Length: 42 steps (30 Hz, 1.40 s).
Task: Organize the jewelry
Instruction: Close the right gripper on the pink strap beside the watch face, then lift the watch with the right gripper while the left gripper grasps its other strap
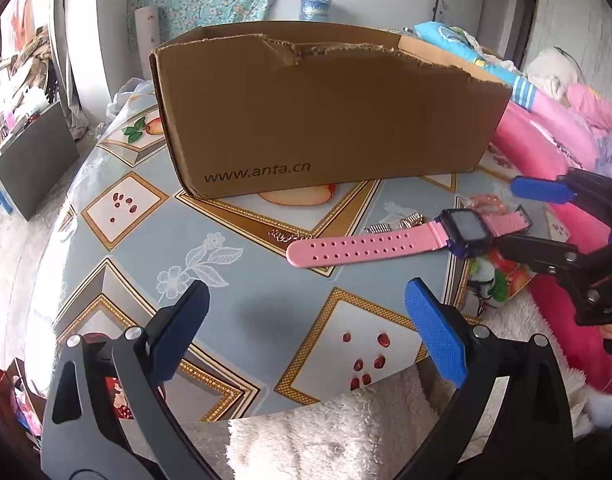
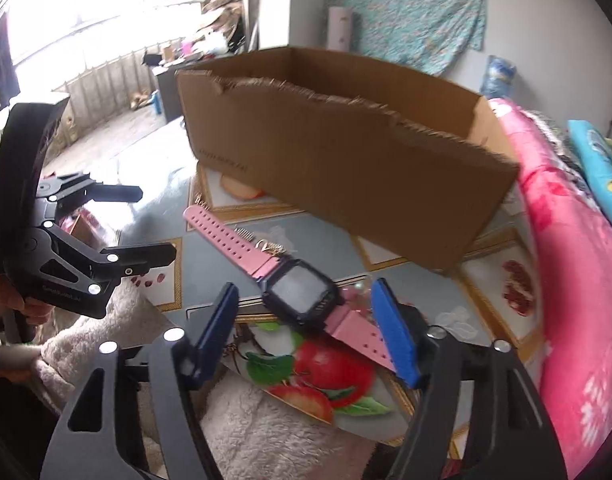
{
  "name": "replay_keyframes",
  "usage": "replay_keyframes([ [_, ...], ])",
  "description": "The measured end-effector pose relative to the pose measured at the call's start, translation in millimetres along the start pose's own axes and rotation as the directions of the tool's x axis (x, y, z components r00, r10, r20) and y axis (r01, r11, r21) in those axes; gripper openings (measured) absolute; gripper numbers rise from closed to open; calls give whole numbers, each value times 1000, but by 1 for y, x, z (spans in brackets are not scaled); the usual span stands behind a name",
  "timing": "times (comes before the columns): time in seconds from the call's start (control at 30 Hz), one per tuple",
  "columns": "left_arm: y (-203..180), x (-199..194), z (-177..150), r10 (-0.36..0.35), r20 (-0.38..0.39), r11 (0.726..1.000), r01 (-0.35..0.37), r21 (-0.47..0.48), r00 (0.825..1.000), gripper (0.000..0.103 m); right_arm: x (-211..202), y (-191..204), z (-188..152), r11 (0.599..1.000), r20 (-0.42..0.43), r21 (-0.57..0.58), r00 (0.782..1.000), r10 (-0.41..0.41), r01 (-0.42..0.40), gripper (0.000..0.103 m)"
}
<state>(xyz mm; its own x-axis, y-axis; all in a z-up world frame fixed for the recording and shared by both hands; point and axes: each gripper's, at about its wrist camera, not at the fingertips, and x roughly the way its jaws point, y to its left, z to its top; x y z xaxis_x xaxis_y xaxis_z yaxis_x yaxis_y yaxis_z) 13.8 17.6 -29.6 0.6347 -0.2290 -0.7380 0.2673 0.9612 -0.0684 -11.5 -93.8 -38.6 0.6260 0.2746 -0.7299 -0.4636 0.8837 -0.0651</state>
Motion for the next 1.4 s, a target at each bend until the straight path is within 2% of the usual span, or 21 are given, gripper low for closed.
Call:
replay_keyframes([
  [0.2, -6, 6, 0, -8, 2, 1000, 8, 14, 1000, 95, 21, 8, -2, 1000, -76, -16, 997, 23, -25, 59],
  [0.33, -1, 6, -1, -25, 13, 1000, 25, 10, 1000, 95, 22, 15, -5, 999, -87, -28, 996, 14, -17, 58],
  [0.43, 4, 9, -2, -34, 6, 999, 34, -1, 999, 95, 20, 14, -4, 999, -100, 5, 994, 48, -48, 58],
  [0.63, 8, 9, -5, -29, 13, 1000, 29, 3, 999, 95, 28, 2, -3, 997, -118, 63, 992, 52, -45, 58],
  [0.73, 11, 7, -6, -32, 18, 999, 32, -7, 999, 95, 23, 7, -4, 992, -128, 69, 985, 112, -104, 58],
  [0.93, 15, 4, -7, -26, 30, 1000, 26, -14, 999, 94, 23, 14, -3, 997, -130, 25, 989, 72, -69, 58],
  [1.07, 11, -5, -9, -32, 54, 999, 30, 20, 998, 94, 30, 20, -2, 997, -148, -19, 987, 69, -72, 58],
  [1.1, 9, -8, -9, -33, 63, 999, 31, 35, 997, 94, 32, 18, 0, 996, -156, -9, 984, 86, -88, 57],
  [1.13, 6, -10, -9, -33, 70, 998, 30, 49, 997, 94, 33, 16, 0, 995, -162, 4, 981, 103, -104, 50],
  [1.27, -11, -17, -10, -35, 101, 992, 22, 121, 994, 94, 31, 10, 0, 990, -178, -7, 975, 135, -138, 50],
  [1.37, -25, -18, -13, -45, 104, 984, 26, 175, 994, 94, 27, 1, -2, 978, -188, 30, 960, 208, -206, 50],
  [1.4, -30, -18, -15, -47, 104, 980, 26, 197, 993, 94, 27, -8, -2, 966, -191, 70, 947, 258, -249, 50],
])
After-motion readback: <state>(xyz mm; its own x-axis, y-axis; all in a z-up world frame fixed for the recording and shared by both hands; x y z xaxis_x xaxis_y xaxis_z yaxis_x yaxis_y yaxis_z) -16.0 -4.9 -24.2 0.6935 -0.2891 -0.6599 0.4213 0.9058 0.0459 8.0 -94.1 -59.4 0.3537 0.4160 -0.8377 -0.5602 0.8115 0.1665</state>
